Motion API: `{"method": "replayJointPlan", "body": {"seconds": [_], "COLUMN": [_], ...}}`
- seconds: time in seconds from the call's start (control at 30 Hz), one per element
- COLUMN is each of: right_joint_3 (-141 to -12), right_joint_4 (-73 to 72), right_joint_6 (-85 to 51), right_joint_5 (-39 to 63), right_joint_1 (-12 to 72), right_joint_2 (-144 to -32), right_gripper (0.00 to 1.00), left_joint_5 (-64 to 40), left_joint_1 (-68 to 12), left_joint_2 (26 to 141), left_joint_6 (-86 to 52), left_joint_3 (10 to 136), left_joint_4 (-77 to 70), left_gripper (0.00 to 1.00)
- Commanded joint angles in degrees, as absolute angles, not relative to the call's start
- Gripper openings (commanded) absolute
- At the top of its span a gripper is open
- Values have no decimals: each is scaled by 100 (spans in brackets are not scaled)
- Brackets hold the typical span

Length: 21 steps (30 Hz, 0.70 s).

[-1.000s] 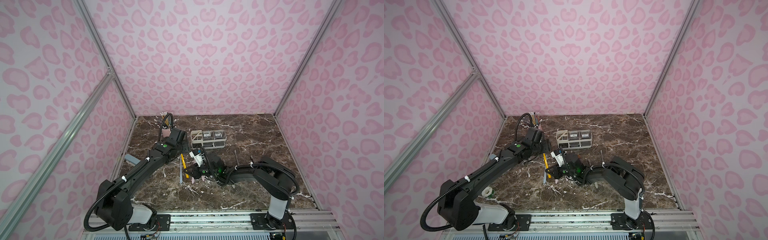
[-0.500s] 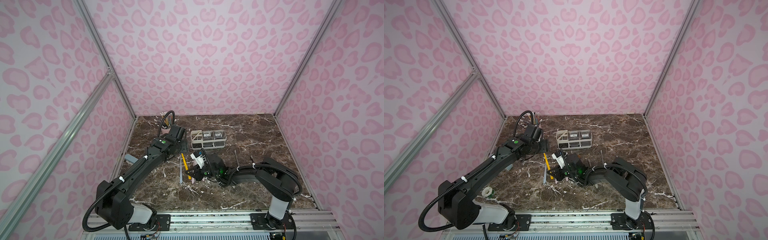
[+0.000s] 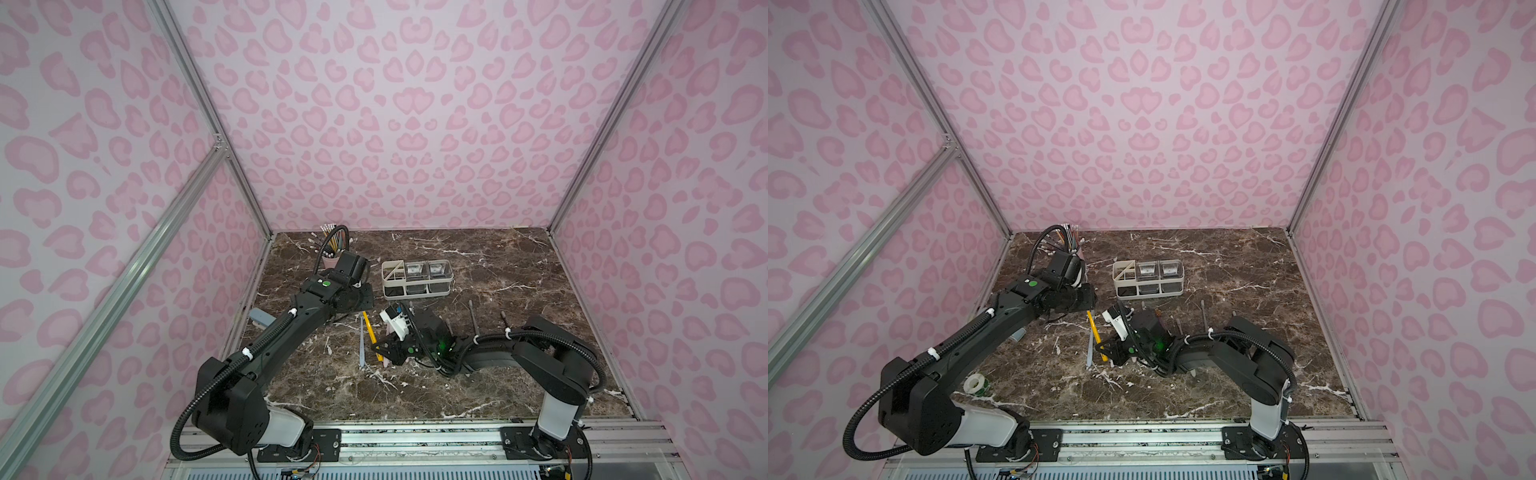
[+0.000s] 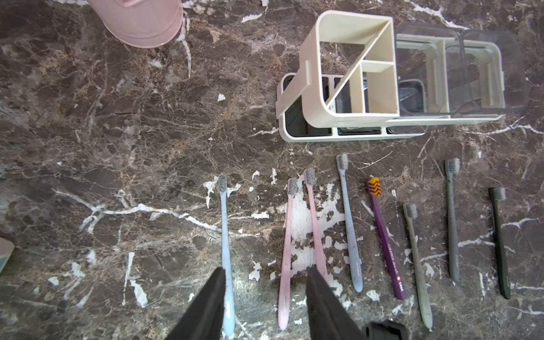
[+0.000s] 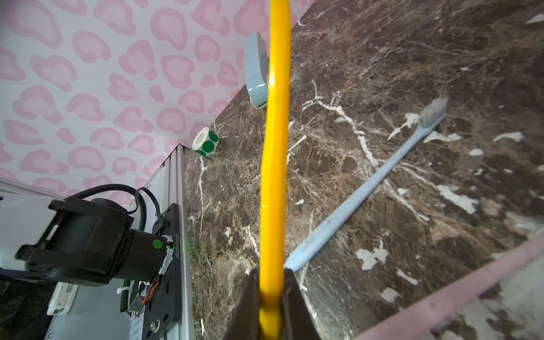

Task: Place the toothbrush into the toothbrush holder
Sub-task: Pick up the toothbrush from the center of the board.

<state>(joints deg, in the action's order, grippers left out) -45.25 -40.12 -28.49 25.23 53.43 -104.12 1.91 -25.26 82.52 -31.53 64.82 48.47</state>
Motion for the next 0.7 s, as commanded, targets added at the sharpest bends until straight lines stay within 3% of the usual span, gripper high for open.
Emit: {"method": "replayJointPlan", "body": {"seconds": [0.0, 0.3, 0.4, 0.67], "right_joint_3": [-4526, -4510, -4525, -4522], "right_joint_4": [-4282, -4436, -4447, -4474], "right_joint_6": [-2828, -2932, -2945, -2973], "right_joint_5": [2483, 2530, 2549, 2567], "right_joint_1": [5352, 5328, 5330, 5337], "right_joint_2": [-10434, -10499, -10521, -10547], "right_gripper": [0, 0, 0, 0], "left_joint_5": [-85, -303, -310, -333], "left_joint_1": [-2458, -2339, -2319, -2285], "left_joint_2": [8183, 8020, 7996, 7962], "left_joint_6": [-3150, -3188, -3187, -3191], "left_joint_3": [6391, 6200, 6175, 6116], "left_joint_4": [4619, 4461, 4447, 4408], "left_gripper": [43, 37, 27, 17]}}
